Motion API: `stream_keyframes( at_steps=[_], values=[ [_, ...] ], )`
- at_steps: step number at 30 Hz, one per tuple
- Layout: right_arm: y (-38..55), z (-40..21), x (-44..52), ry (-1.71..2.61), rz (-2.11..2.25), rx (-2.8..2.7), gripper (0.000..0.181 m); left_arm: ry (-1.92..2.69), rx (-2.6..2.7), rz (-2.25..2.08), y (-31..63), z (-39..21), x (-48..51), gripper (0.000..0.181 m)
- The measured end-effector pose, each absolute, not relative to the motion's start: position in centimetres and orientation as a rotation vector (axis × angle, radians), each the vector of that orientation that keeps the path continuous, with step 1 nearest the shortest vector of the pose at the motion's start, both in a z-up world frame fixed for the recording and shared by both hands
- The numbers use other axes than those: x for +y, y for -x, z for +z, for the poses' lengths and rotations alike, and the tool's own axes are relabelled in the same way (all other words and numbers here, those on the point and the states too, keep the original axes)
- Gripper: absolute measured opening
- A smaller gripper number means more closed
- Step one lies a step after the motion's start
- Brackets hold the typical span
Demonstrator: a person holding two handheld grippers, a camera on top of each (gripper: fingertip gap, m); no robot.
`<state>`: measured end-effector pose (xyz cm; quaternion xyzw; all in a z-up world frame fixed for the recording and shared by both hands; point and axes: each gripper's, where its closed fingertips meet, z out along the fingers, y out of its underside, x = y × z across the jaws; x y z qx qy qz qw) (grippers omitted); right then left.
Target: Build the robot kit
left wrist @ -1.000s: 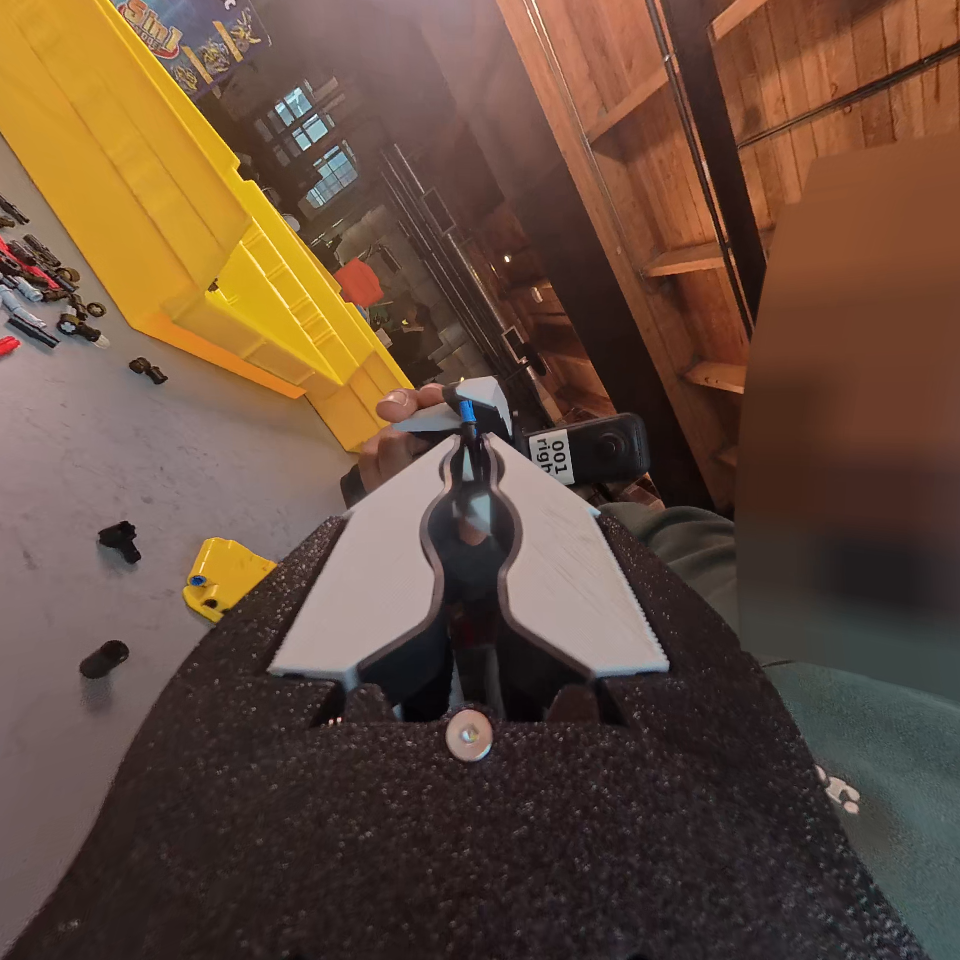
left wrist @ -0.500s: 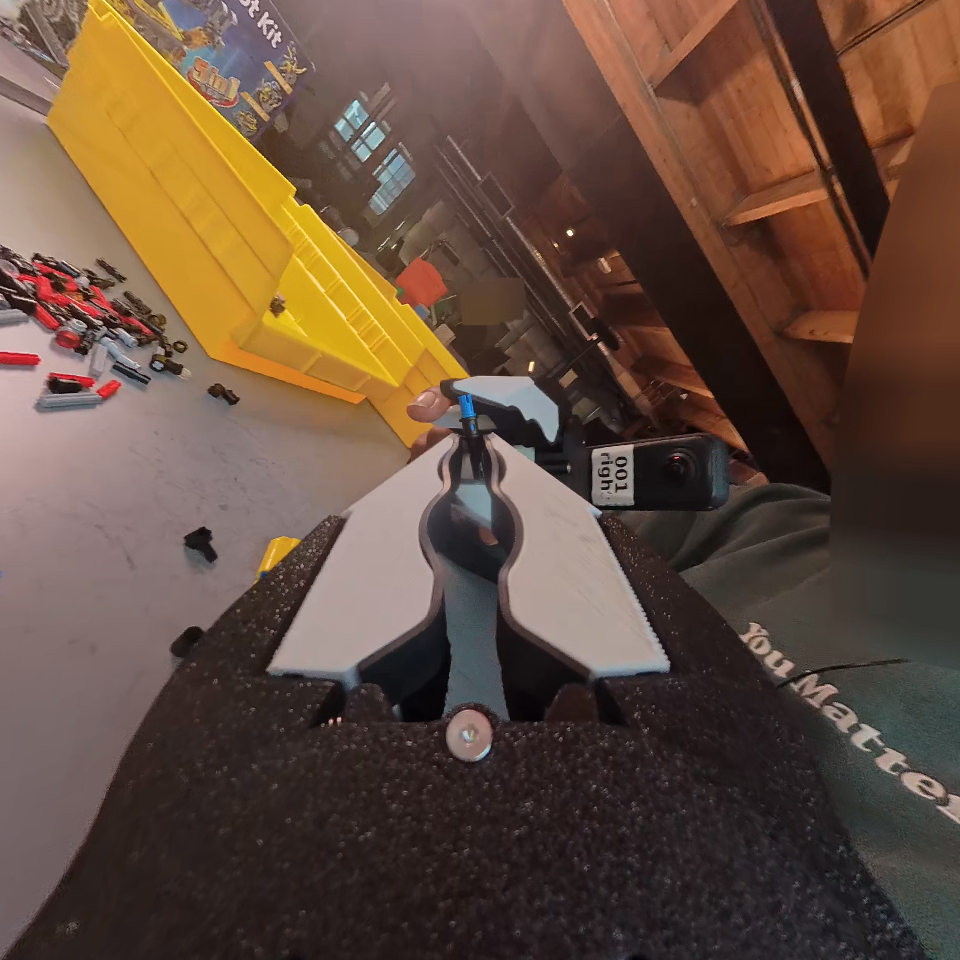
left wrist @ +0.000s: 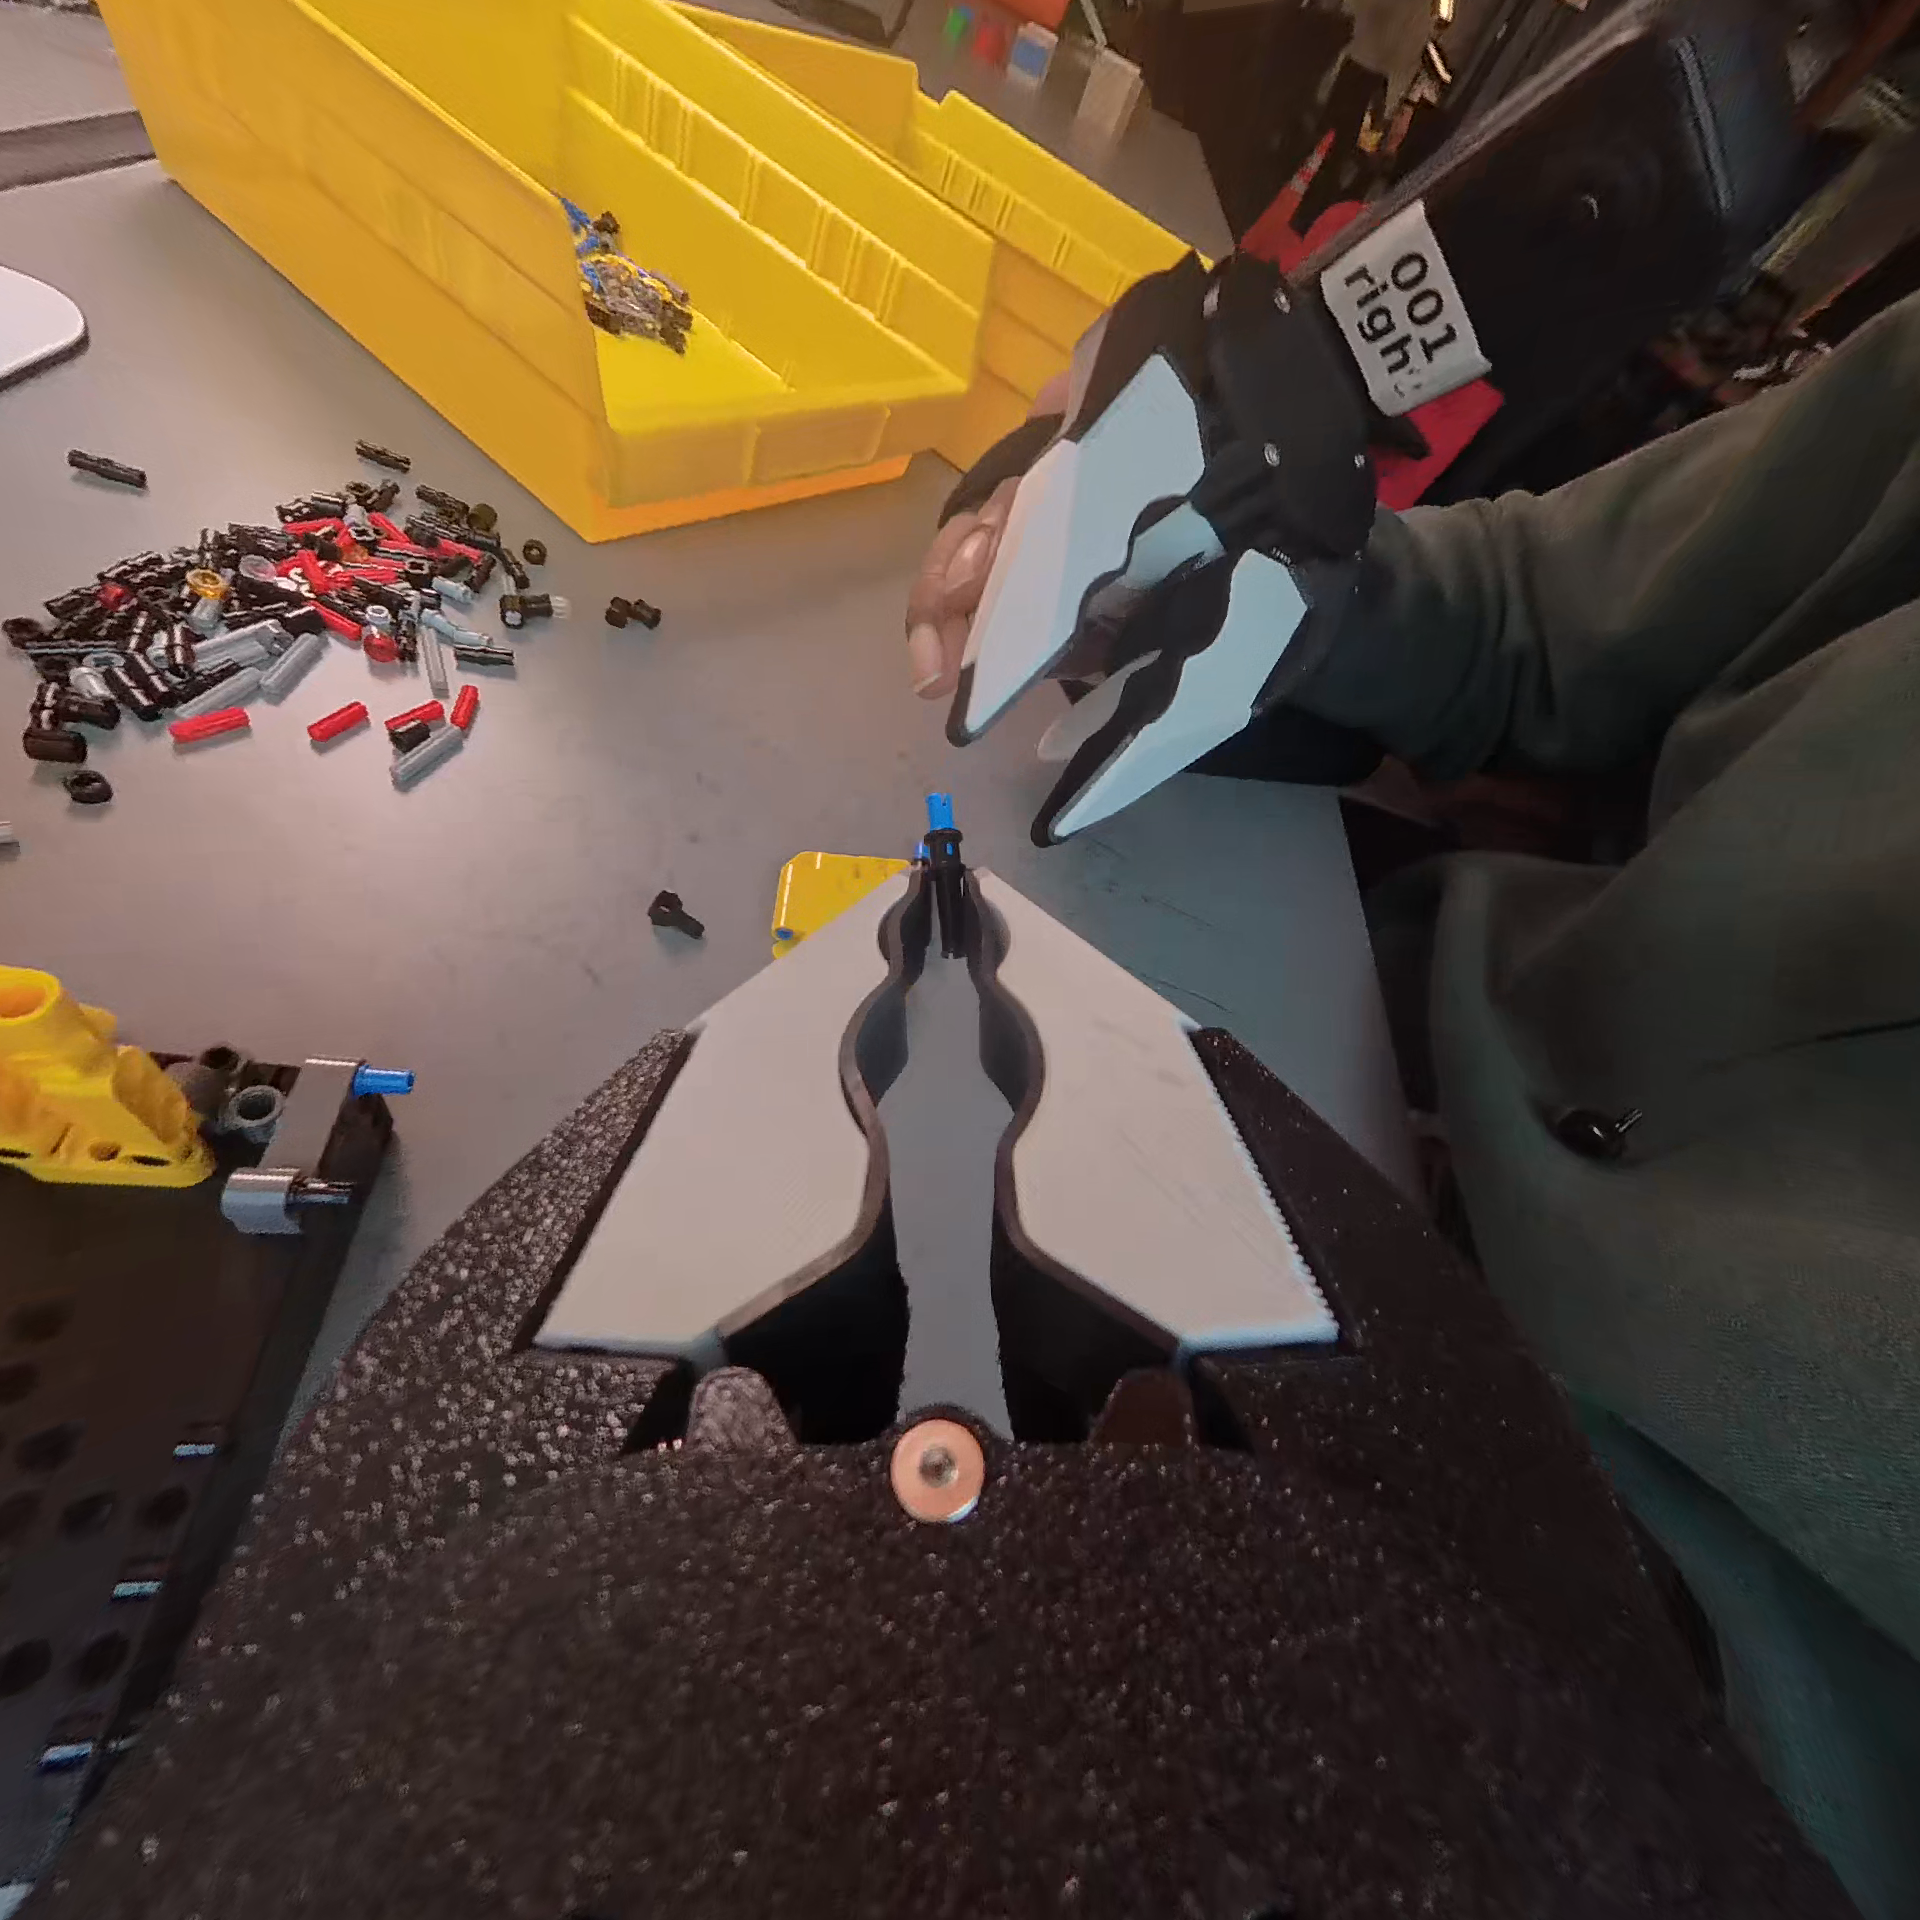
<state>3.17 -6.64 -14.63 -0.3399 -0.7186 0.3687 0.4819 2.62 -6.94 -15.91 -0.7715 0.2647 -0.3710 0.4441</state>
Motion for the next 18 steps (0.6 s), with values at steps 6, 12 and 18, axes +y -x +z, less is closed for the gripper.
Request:
stream_keyframes(
  at_steps=[6,12,18],
  values=[
    [-3.7,-15.9,-8.3,0.836,1.02,-1.844,0.014,1.892,0.825,-0.931,-4.6,-16.5,-8.6,0.005],
    [-4.7,-16.3,-9.7,0.83,1.134,-1.922,0.007,1.882,0.933,-0.937,-5.7,-16.9,-9.8,0.005],
    [-5.1,-16.7,-10.0,0.844,1.171,-1.958,0.006,1.883,0.947,-0.96,-6.1,-17.3,-10.0,0.005]
  ],
)
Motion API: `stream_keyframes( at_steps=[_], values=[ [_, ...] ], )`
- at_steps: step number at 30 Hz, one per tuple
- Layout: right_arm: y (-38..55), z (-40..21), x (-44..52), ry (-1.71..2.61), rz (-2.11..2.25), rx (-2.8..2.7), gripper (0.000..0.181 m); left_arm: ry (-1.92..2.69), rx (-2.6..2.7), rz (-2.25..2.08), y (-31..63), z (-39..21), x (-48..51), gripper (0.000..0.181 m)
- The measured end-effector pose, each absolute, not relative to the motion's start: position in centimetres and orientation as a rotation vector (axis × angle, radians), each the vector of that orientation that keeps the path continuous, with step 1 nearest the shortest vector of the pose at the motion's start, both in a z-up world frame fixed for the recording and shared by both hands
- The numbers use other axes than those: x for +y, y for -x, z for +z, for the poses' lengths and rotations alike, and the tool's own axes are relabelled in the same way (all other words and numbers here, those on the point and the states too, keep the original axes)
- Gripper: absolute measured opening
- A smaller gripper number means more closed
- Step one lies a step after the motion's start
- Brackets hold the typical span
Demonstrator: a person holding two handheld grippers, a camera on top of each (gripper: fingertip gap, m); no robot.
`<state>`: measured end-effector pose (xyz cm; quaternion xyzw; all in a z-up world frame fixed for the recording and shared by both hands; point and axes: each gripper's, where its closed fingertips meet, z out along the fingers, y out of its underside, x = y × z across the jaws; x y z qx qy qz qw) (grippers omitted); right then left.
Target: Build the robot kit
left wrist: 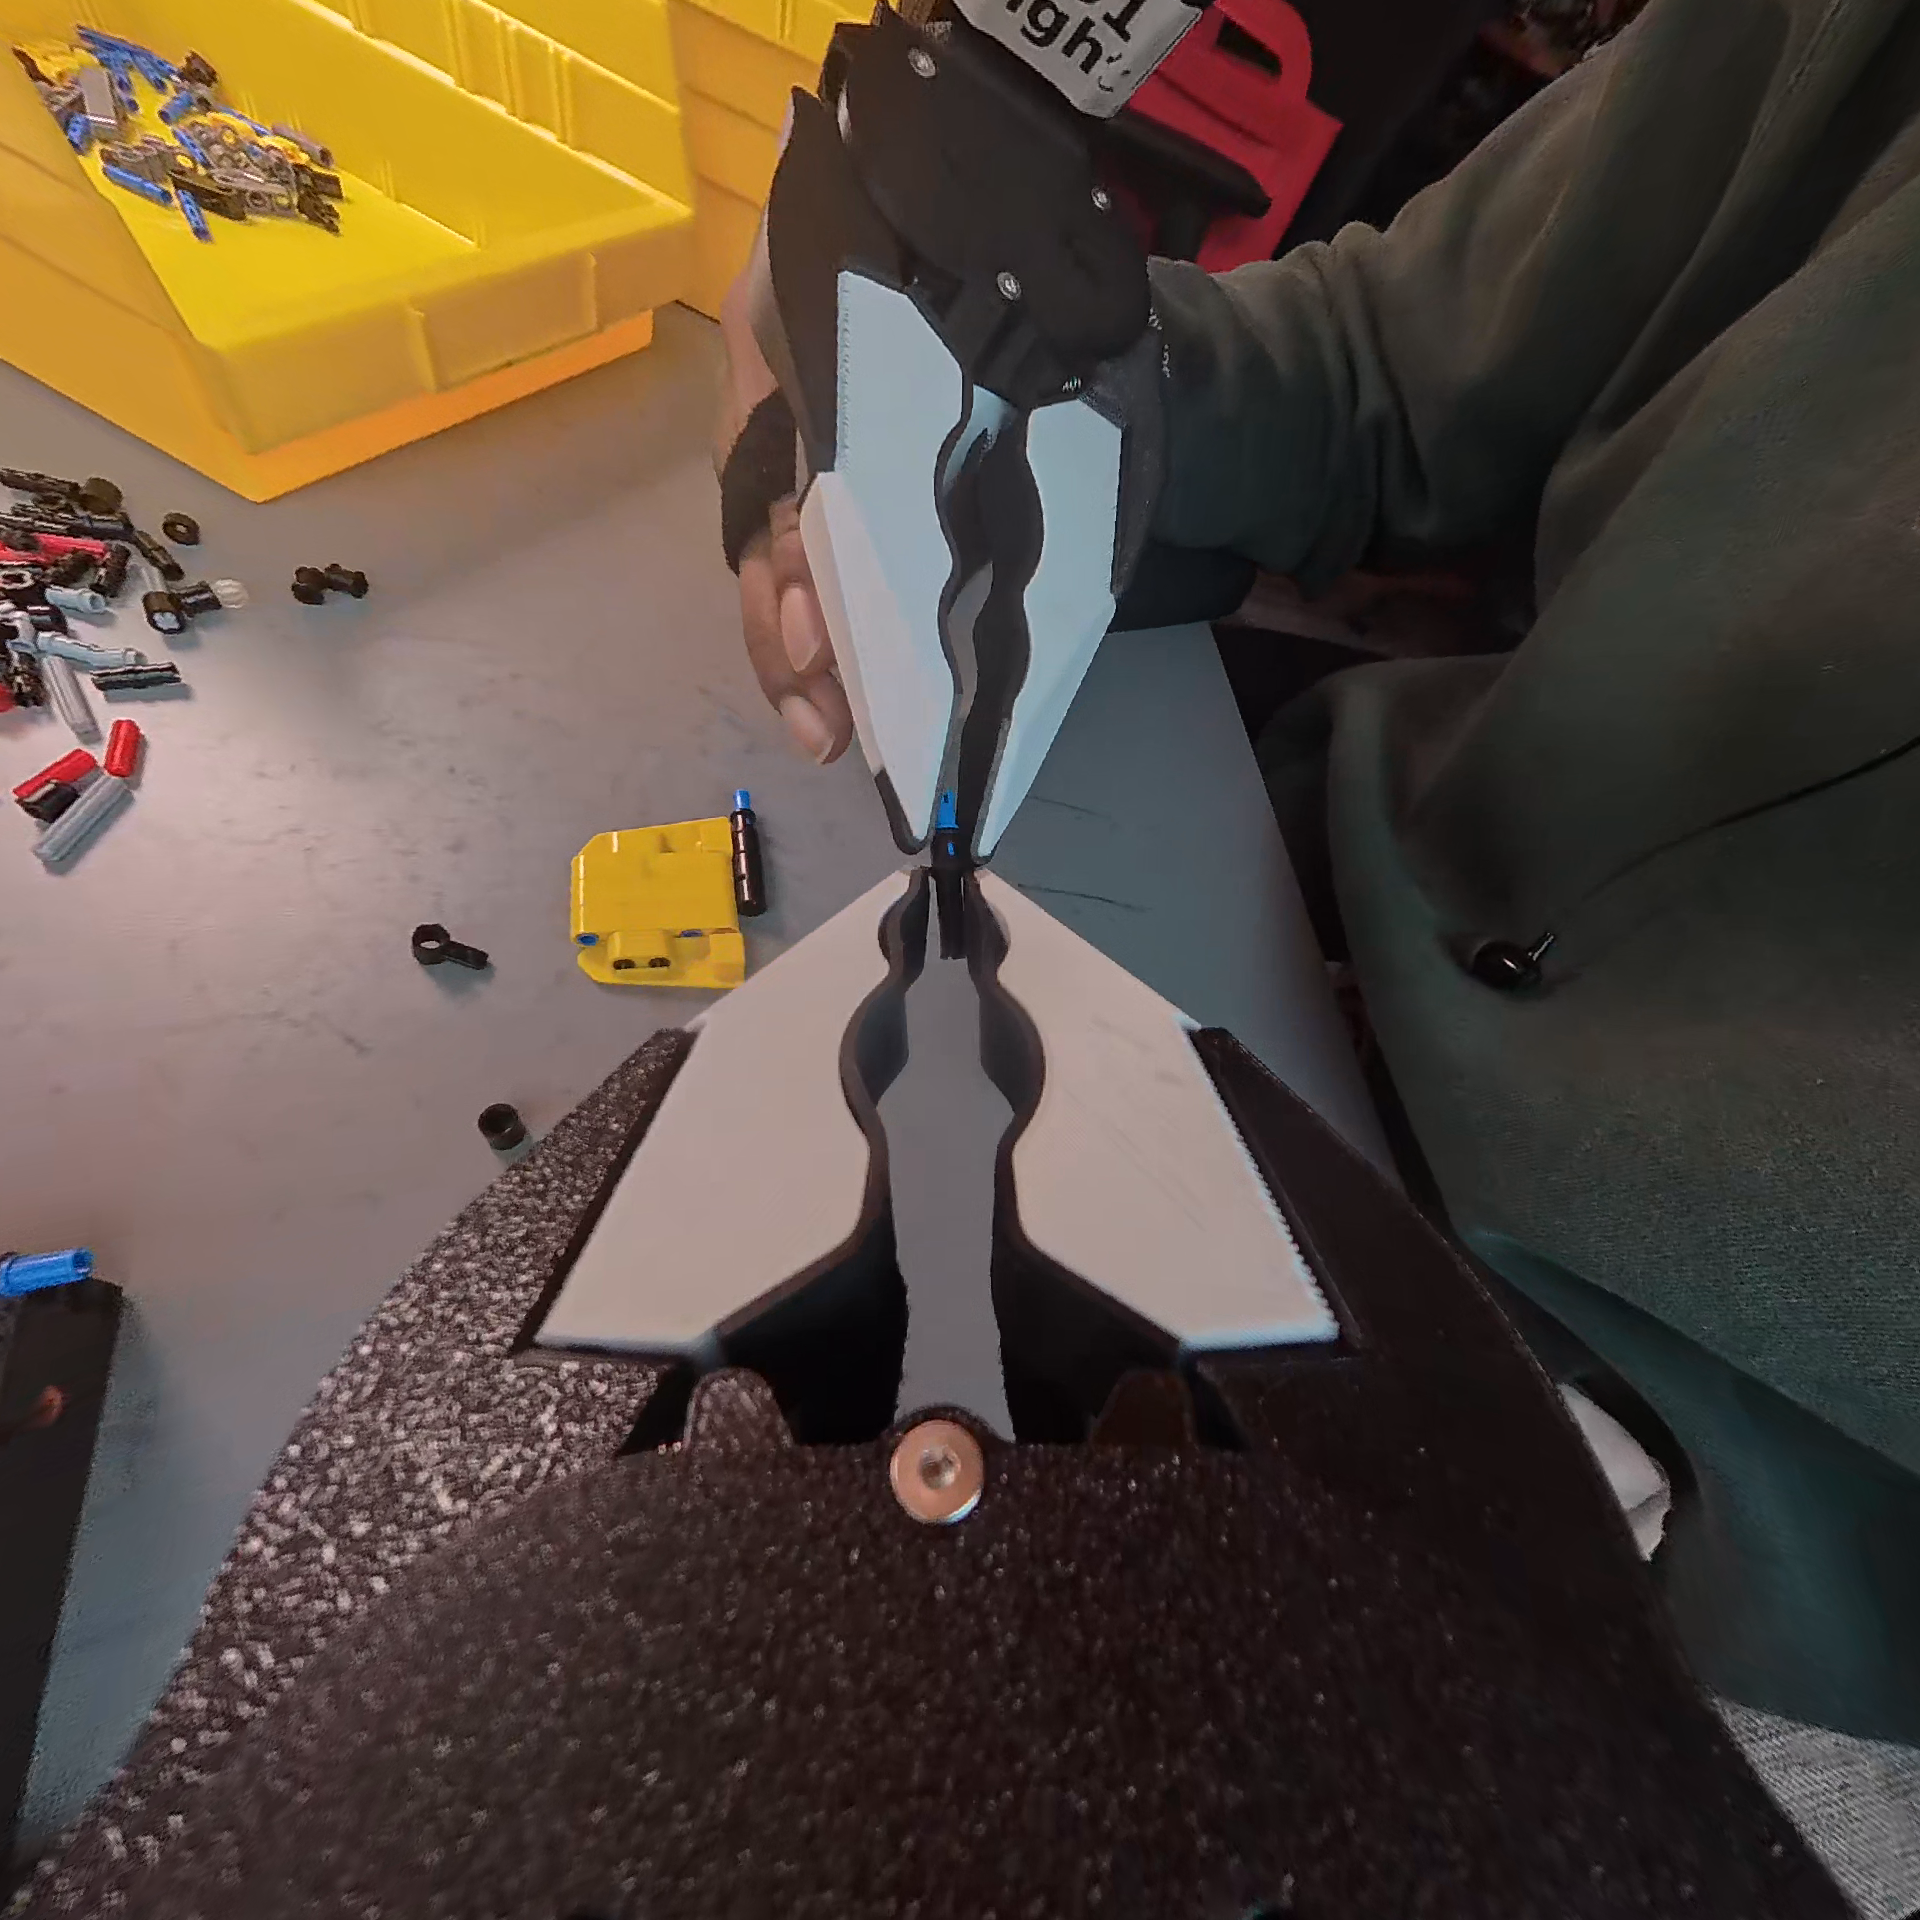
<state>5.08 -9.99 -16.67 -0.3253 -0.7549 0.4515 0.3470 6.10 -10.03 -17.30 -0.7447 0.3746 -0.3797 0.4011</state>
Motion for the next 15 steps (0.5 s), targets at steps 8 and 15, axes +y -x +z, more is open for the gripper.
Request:
stream_keyframes(
  at_steps=[8,15],
  values=[
    [-4.8,-15.6,-7.2,0.936,1.116,-1.853,0.006,1.875,0.808,-0.876,-4.6,-17.0,-8.0,0.01],
    [-4.3,-14.7,-3.2,1.079,1.034,-1.686,0.006,1.916,0.674,-0.649,-2.3,-18.2,-5.2,0.017]
  ],
)
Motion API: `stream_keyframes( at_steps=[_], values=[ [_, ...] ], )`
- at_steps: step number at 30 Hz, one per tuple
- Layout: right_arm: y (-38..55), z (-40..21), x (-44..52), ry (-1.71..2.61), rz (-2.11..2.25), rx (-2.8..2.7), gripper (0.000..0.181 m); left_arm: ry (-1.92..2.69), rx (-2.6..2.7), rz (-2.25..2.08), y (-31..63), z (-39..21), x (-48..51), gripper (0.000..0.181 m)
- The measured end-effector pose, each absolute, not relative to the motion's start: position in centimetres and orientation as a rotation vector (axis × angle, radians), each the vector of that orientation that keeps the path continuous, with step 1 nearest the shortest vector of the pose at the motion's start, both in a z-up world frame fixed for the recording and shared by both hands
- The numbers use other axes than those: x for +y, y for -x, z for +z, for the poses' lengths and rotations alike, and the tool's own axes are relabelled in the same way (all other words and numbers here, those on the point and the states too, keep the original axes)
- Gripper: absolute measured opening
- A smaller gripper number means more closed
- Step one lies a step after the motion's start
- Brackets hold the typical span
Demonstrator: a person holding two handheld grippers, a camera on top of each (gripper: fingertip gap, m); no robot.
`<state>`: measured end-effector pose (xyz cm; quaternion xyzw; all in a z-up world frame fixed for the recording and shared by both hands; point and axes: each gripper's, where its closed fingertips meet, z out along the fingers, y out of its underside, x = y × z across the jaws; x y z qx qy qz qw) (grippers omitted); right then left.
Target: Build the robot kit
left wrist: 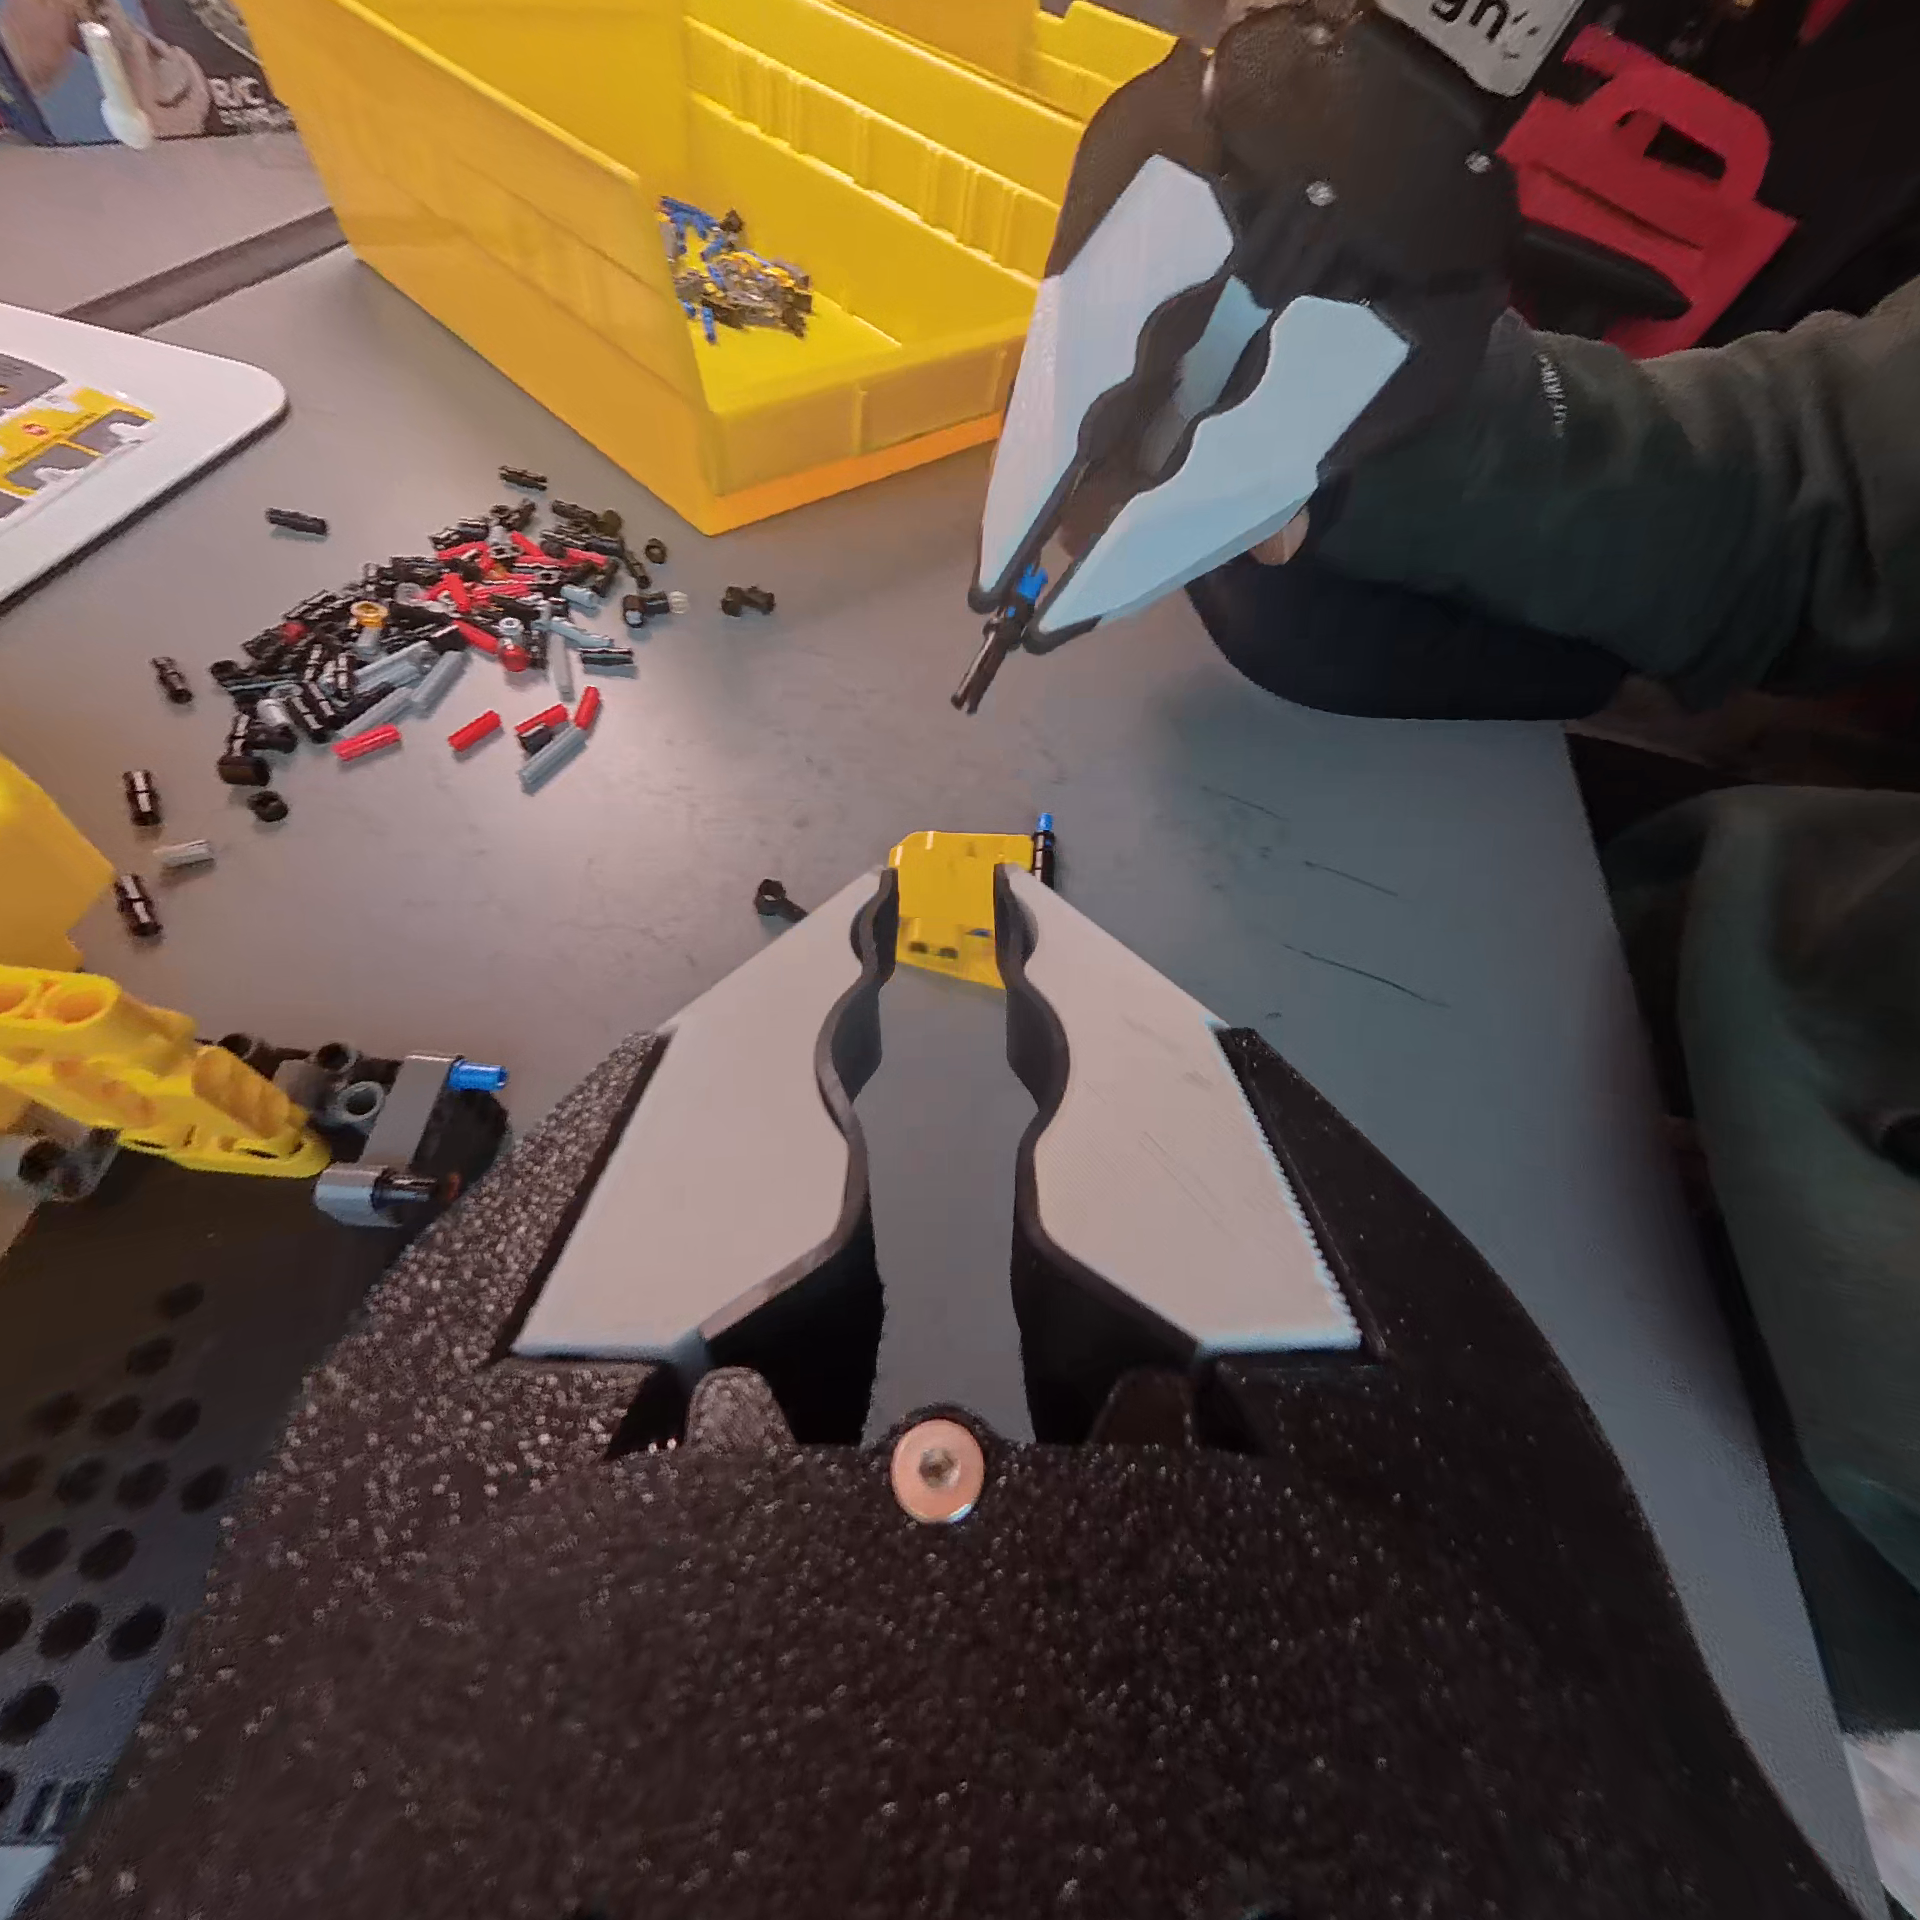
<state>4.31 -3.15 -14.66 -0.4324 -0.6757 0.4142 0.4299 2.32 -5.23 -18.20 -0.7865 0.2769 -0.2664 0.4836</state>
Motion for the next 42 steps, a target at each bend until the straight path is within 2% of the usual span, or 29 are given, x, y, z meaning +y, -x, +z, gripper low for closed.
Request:
stream_keyframes(
  at_steps=[6,30,36,42],
  values=[
    [-4.3,-14.7,-1.7,1.127,0.996,-1.639,0.006,1.978,0.642,-0.5,-1.5,-19.5,-3.9,0.022],
    [-4.2,-15.0,0.0,1.177,0.959,-1.579,0.006,2.163,0.698,-0.228,-2.3,-23.0,0.7,0.02],
    [-4.2,-15.1,-0.1,1.167,0.944,-1.588,0.007,2.199,0.76,-0.136,-1.7,-24.0,0.7,0.003],
    [-4.2,-15.3,0.1,1.174,0.933,-1.591,0.007,2.217,0.768,-0.167,-1.4,-24.1,0.0,0.0]
  ],
)
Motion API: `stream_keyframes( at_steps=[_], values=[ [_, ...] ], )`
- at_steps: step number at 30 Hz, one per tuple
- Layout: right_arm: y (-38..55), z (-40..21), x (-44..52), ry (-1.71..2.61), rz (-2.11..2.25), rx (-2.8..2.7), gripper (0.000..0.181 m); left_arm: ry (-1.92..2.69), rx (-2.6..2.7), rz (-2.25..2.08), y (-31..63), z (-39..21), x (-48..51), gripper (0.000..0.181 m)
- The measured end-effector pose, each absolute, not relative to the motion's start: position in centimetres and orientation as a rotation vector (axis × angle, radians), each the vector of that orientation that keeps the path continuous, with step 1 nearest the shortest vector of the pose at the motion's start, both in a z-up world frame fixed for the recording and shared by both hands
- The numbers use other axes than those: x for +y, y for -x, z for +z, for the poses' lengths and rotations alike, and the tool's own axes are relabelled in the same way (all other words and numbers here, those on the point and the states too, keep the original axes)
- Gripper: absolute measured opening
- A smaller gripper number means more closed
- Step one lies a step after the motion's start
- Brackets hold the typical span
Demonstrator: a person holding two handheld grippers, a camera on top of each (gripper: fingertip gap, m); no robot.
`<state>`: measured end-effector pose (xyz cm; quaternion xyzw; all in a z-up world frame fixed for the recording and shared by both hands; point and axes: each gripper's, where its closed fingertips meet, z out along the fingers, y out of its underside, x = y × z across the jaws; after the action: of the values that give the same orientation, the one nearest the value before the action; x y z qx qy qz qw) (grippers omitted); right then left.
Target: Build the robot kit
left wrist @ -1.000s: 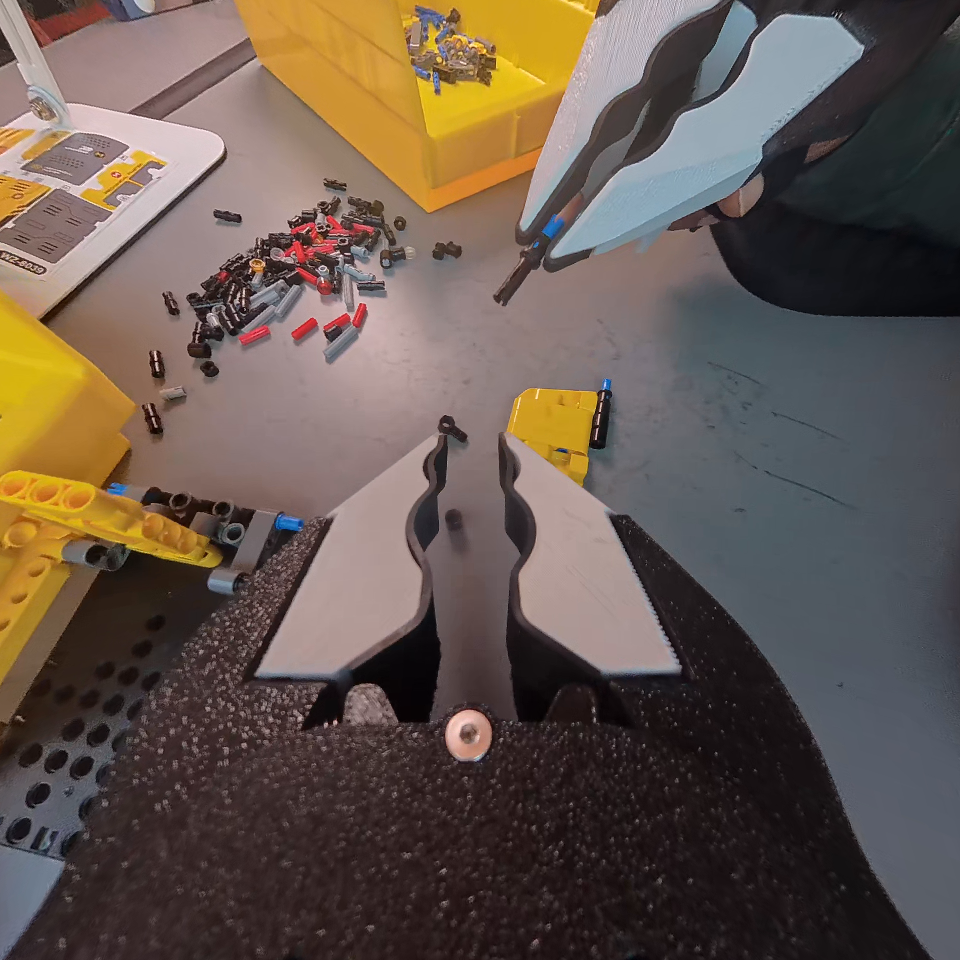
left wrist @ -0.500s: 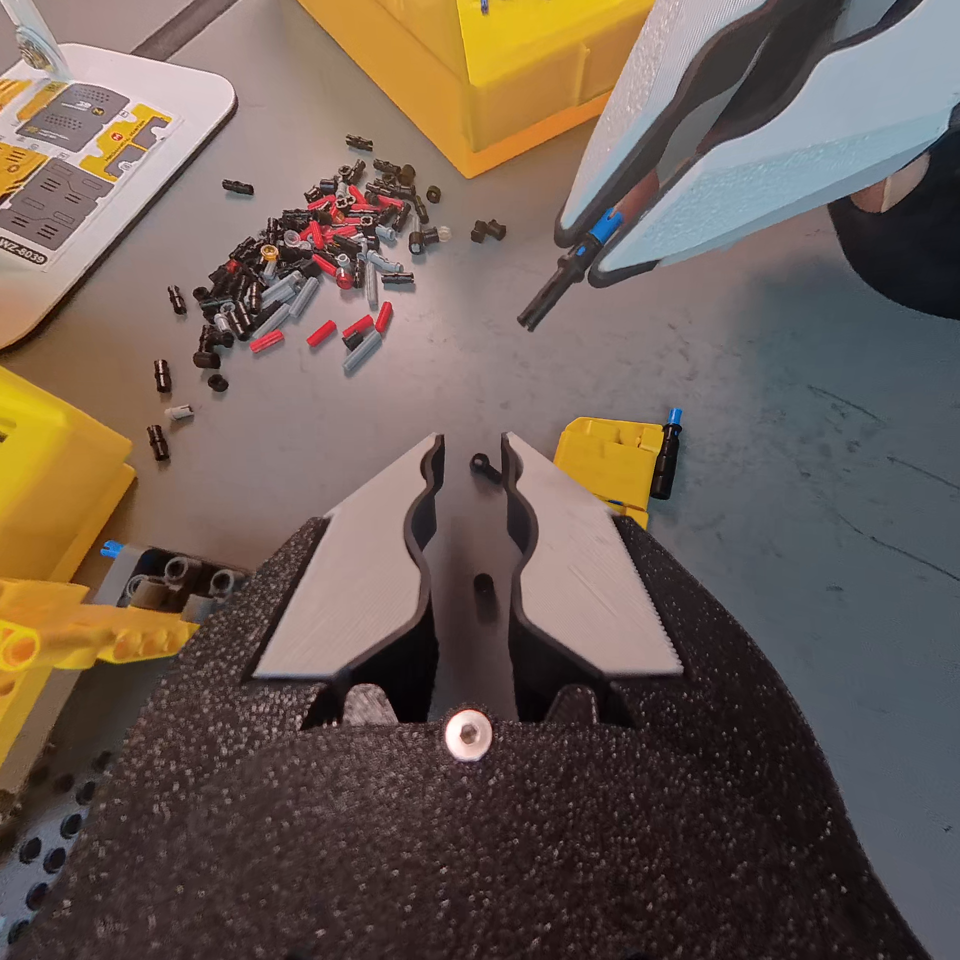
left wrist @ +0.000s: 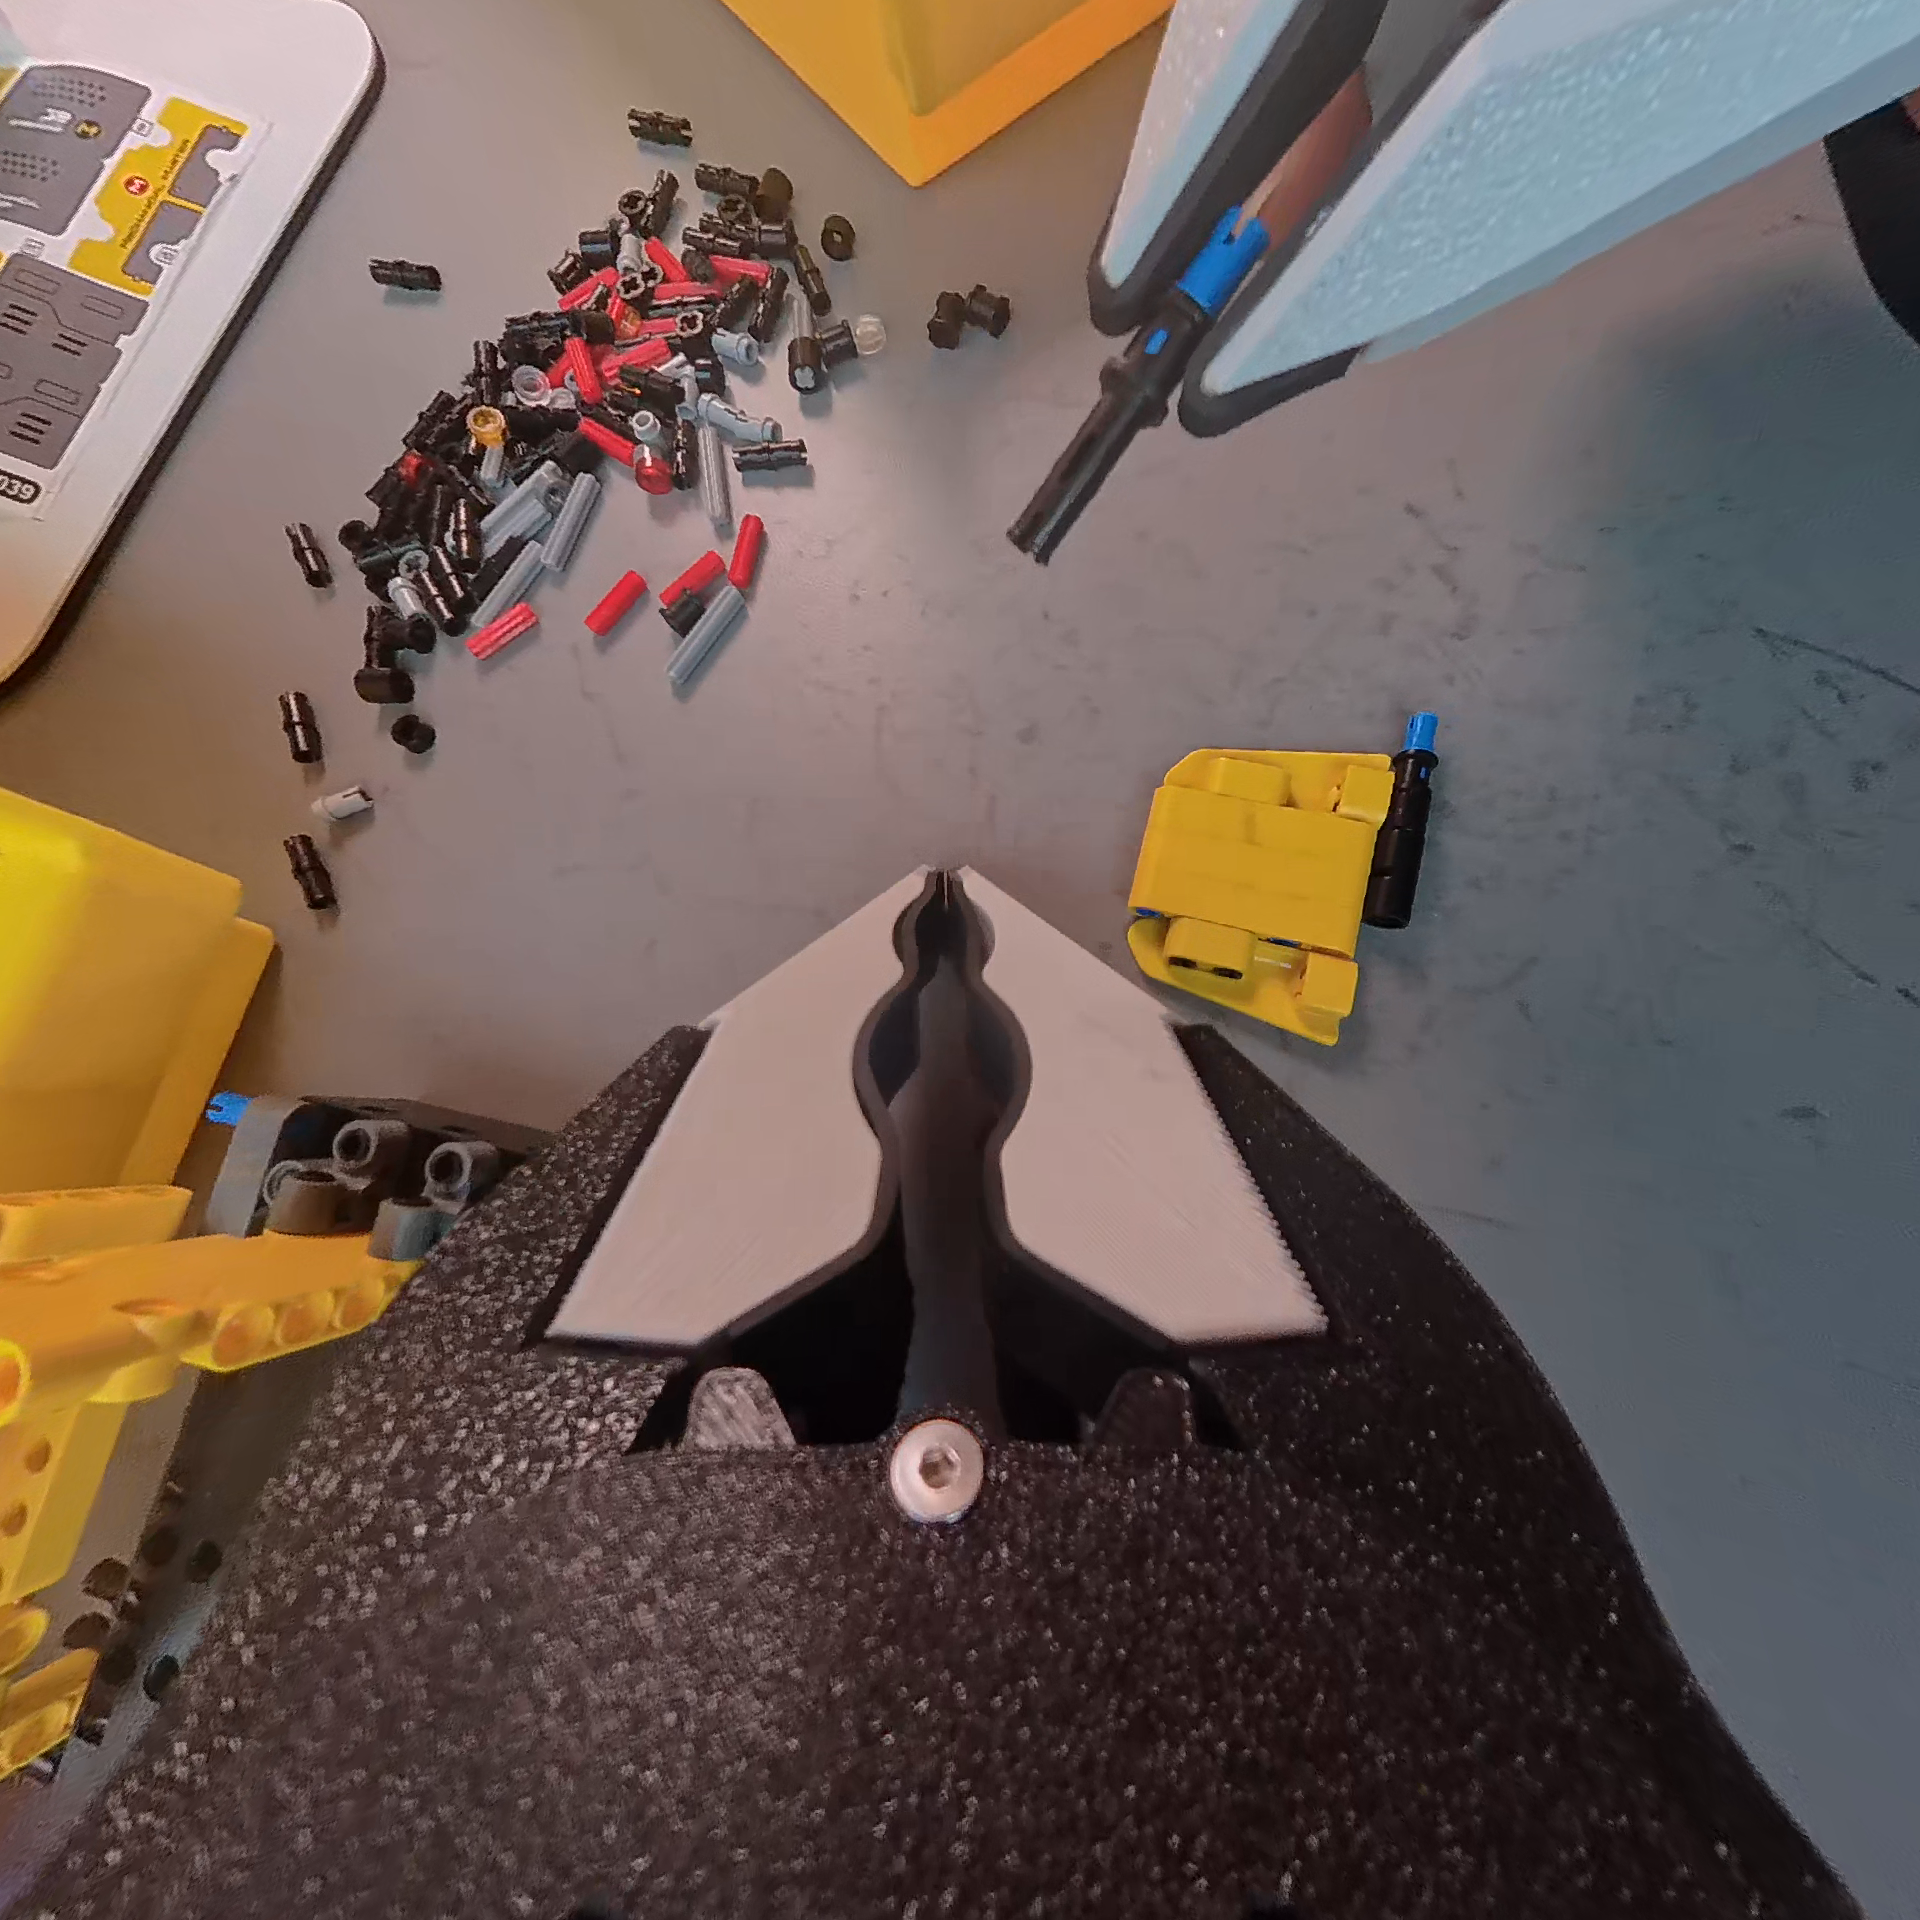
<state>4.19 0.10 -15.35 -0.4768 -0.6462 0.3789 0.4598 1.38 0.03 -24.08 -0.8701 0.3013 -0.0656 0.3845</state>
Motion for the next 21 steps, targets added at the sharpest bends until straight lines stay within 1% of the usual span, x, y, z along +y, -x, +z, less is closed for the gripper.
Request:
stream_keyframes(
  at_steps=[8,16,21],
  values=[
    [-4.1,-15.8,0.3,1.189,0.93,-1.591,0.007,2.202,0.777,-0.239,-1.0,-23.4,-1.5,0.0],
    [-4.0,-15.9,0.6,1.212,0.956,-1.568,0.007,2.11,0.628,-0.361,1.4,-20.4,-2.2,0.012],
    [-4.0,-15.8,0.7,1.225,0.984,-1.558,0.007,2.14,0.643,-0.377,1.5,-21.1,-2.5,0.016]
  ],
)
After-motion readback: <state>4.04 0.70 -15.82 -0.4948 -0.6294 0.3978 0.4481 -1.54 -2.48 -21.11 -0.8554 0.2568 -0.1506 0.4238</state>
